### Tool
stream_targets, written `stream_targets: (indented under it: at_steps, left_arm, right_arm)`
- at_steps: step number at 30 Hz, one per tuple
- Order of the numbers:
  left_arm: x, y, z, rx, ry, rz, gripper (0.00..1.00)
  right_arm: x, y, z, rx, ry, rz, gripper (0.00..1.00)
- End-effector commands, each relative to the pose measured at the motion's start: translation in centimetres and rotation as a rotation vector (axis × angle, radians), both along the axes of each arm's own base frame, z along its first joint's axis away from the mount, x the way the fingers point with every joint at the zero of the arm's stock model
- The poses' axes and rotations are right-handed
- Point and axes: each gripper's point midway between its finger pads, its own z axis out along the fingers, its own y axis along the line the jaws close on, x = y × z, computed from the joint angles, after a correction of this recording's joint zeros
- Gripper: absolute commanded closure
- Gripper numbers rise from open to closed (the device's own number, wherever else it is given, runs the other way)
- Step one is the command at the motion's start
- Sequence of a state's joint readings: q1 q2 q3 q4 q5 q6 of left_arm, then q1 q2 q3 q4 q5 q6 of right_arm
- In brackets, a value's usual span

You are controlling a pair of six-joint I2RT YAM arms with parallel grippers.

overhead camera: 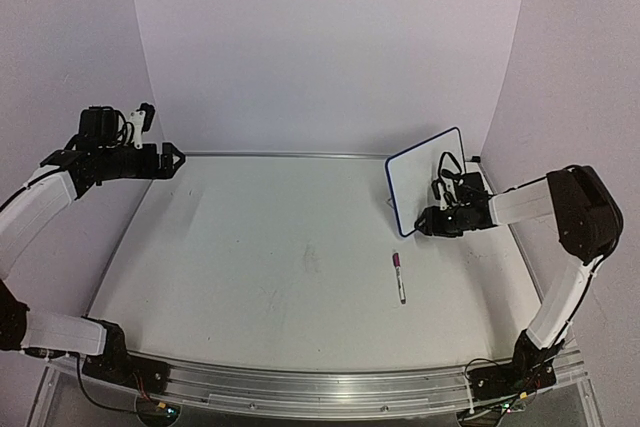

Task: Write a sentence on the whiteboard
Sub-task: Move the whiteboard to the corner of the board.

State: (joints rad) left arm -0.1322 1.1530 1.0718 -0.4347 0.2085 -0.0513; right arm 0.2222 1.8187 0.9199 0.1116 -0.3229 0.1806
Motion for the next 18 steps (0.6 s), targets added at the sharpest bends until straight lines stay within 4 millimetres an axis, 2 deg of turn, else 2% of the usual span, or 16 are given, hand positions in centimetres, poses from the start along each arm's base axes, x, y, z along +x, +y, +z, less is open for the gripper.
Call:
stream_targets:
  at_steps: [1, 3, 10, 14, 18]
  left_arm:
    - [0.5, -0.6, 0.7, -0.011, -0.041, -0.028, 0.00]
    - [0.5, -0.5, 0.7, -0.009, -0.042, -0.026, 0.00]
    - [0.7, -0.4, 0.4, -0.011, -0.031, -0.016, 0.01]
    - [0.7, -0.4, 0.3, -0.009, -0.029, -0.012, 0.01]
    - [0.7, -0.3, 0.4, -0.008, -0.031, -0.007, 0.01]
  right_arm:
    - [0.8, 3.0, 0.8, 0.006, -0.048, 0.088, 0.53]
    - [0.5, 4.3, 0.8, -0.003, -0.054, 0.113, 0.53]
    - [0.0, 7.2, 0.5, -0.067, -0.078, 0.135, 0.57]
    - [0.4, 6.9, -0.3, -0.133, -0.088, 0.052, 0.58]
    - [0.8, 6.5, -0.9, -0.174, -0.099, 0.002, 0.64]
